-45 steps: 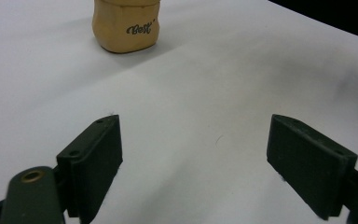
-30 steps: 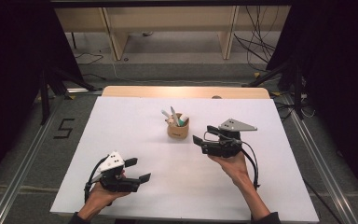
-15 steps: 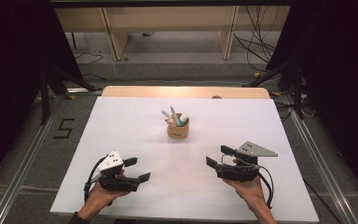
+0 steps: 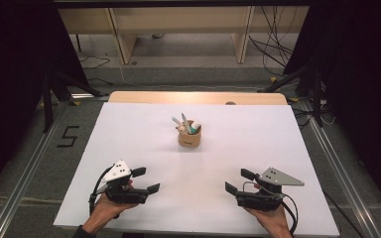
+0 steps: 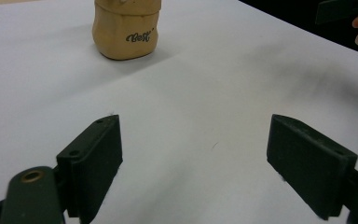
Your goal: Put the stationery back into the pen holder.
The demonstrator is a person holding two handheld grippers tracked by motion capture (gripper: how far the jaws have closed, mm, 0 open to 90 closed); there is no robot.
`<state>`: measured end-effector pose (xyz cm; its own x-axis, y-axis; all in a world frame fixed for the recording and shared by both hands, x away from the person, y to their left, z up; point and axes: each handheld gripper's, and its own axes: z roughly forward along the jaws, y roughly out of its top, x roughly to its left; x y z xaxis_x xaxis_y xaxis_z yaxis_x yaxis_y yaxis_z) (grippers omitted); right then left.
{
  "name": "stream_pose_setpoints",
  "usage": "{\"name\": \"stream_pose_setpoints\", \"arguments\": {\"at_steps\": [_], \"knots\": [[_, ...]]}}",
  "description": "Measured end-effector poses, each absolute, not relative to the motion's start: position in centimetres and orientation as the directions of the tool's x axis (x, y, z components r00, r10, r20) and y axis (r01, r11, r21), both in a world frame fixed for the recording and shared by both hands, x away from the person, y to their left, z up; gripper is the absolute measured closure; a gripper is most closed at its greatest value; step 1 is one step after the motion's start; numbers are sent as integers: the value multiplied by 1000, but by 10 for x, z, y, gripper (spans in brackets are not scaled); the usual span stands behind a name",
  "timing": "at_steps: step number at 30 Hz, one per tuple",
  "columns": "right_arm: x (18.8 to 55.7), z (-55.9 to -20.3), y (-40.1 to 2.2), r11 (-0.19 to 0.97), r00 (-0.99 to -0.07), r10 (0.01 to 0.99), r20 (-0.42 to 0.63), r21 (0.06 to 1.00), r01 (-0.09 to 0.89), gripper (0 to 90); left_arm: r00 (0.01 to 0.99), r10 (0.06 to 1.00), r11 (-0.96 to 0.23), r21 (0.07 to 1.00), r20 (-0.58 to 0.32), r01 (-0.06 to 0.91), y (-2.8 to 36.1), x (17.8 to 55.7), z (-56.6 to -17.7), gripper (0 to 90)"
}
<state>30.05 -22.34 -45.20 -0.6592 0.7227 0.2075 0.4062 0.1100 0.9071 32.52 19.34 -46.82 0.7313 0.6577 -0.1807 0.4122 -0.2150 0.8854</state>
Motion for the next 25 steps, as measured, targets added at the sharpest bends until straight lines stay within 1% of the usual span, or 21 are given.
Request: {"name": "stream_pose_setpoints", "arguments": {"at_steps": [9, 25], "knots": [[294, -460, -230, 111, -651, 733, 200, 908, 404, 221, 734, 654, -212, 888, -182, 409, 193, 324, -468, 175], [295, -461, -229, 113, -647, 737, 197, 907, 405, 212, 734, 654, -208, 889, -183, 408, 194, 325, -467, 175]]}}
